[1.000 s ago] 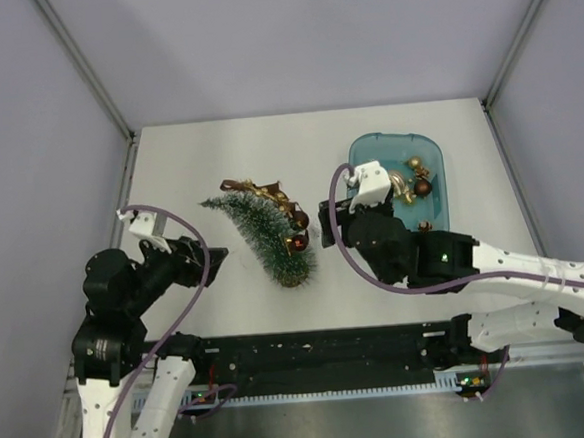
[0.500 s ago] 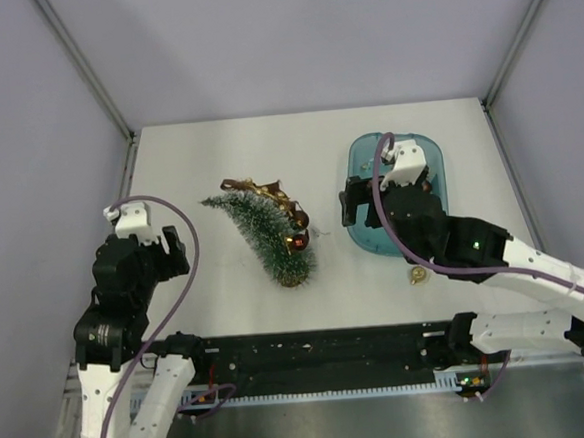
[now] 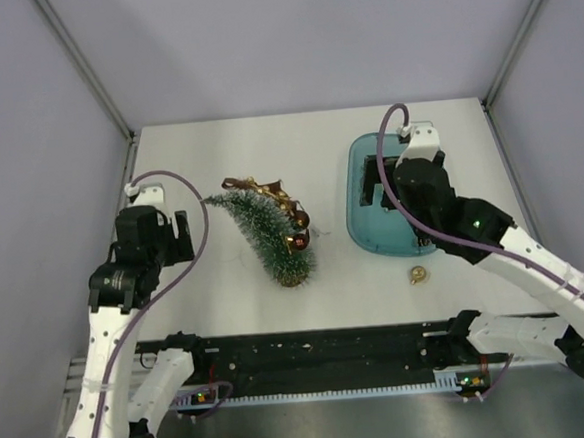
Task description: Decorate the small christmas tree
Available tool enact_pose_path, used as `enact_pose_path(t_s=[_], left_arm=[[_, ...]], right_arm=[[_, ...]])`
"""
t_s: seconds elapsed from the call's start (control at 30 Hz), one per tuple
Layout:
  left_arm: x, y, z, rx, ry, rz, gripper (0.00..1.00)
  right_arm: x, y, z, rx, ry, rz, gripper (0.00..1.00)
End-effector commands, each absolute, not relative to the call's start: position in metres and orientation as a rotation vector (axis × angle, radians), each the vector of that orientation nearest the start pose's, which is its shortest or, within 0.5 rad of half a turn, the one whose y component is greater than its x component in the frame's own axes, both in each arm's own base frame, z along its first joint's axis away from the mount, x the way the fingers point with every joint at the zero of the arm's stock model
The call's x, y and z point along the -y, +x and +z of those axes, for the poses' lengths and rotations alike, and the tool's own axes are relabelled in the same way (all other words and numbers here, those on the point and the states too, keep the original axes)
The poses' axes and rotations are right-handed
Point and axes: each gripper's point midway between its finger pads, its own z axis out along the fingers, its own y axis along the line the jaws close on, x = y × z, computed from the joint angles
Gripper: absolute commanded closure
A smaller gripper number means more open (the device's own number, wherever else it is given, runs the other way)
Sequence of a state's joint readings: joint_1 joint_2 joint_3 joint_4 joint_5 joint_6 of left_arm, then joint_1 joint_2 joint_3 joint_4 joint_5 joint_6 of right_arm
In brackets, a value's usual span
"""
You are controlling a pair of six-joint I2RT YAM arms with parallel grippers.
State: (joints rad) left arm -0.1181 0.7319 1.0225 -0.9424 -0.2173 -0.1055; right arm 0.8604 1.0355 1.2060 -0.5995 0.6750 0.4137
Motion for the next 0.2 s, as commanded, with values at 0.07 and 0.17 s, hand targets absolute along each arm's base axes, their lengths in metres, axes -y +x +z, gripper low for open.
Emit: enact_pose_path(t_s=[0.07, 0.17], left_arm=[[-0.0188, 0.2214, 0.2620, -2.110, -0.136, 0.169, 0.21], [-0.0197, 0.2239, 0.2668, -2.093, -0.125, 0.177, 0.17]], right_arm=[[-0.1630, 0.2726, 0.3286, -1.884, 0.019, 0.256, 0.01], [-0.1584, 0.2742, 0.3298, -1.879, 0.035, 0.256, 0.01]])
